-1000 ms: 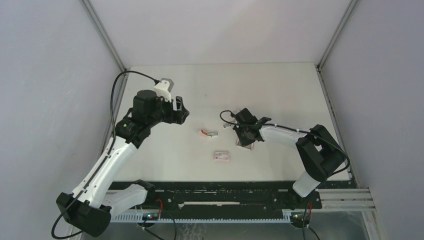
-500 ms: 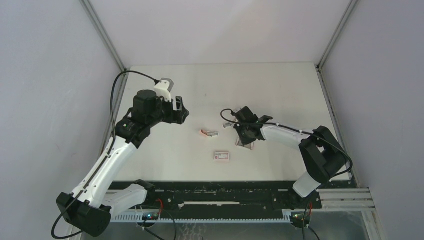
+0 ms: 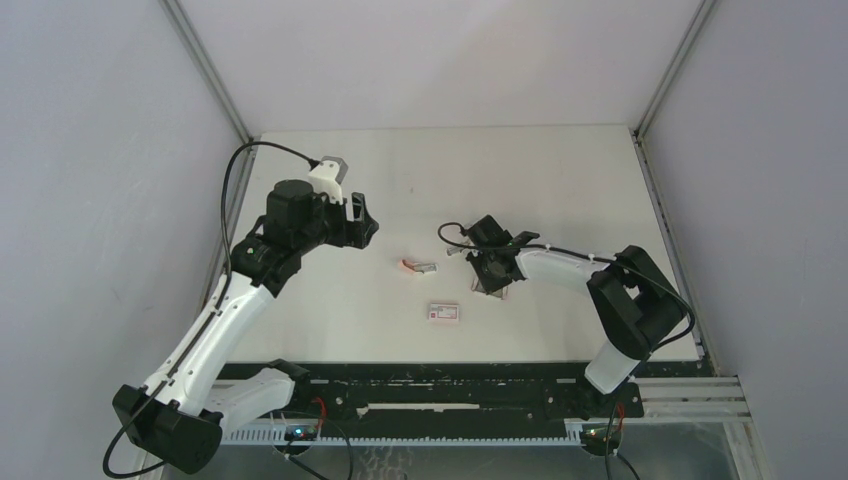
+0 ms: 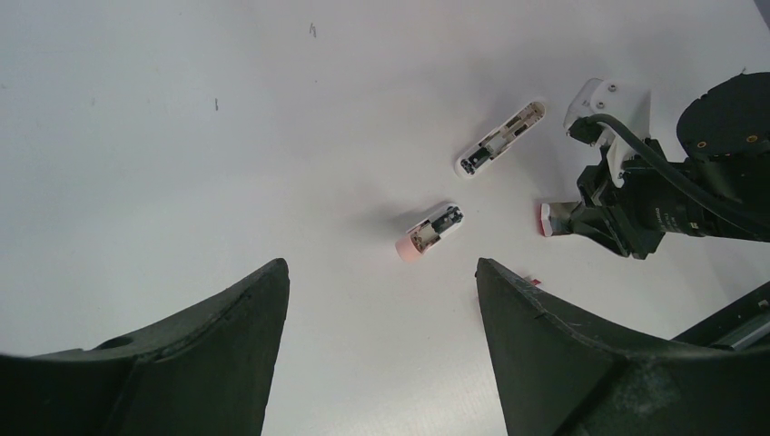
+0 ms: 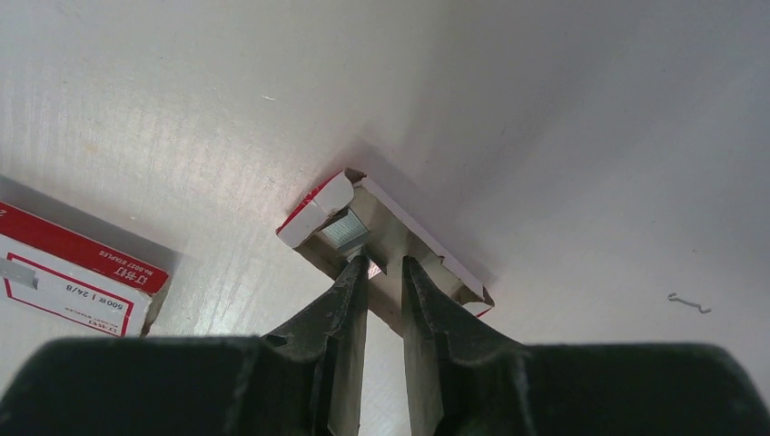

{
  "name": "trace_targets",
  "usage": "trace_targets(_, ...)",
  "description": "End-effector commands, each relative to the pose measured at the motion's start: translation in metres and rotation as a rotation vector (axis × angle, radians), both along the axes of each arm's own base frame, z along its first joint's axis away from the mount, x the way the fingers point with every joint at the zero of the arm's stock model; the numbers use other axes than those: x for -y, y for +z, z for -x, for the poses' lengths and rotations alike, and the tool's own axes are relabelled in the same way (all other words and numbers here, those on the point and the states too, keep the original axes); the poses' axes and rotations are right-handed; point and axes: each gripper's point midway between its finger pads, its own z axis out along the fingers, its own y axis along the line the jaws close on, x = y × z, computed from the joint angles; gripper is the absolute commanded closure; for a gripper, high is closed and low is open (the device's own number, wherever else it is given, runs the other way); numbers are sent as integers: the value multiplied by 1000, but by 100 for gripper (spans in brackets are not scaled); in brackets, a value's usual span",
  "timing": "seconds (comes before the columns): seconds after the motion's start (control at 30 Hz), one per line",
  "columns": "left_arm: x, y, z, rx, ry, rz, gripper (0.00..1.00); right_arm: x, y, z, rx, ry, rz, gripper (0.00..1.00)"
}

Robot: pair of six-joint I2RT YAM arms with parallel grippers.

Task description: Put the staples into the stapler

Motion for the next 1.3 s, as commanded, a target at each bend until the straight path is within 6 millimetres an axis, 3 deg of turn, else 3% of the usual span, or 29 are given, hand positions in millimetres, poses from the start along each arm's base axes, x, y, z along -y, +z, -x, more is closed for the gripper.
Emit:
trace_targets(0.0, 0, -5, -2, 6, -10, -4, 21, -8, 12, -14, 52, 7, -11, 81)
trace_targets(0.4, 1, -6, -2, 2, -11, -4, 21, -15, 12, -17, 51, 28, -30, 84)
trace_targets(0.6, 1, -5, -2, 3, -11, -4, 20, -13, 10, -16, 42, 23, -20, 99)
trace_targets(0.67, 1, -5, -2, 2, -12, -3, 20, -10, 13, -17, 50, 14, -16, 100)
trace_targets(0.8, 1, -4, -1, 5, -13, 0, 21, -7, 23, -19, 73, -14, -24, 100)
trace_targets(0.97, 3, 4, 2, 21, -17, 31, 21, -8, 50, -22, 99, -51, -136, 100)
trace_targets(1.1, 17, 18, 12, 30, -53, 152, 22, -11, 68, -19, 85, -51, -268, 100)
trace_targets(1.27, 26, 24, 25, 47, -75, 261, 22, -4, 70, -18, 90, -55, -292, 100)
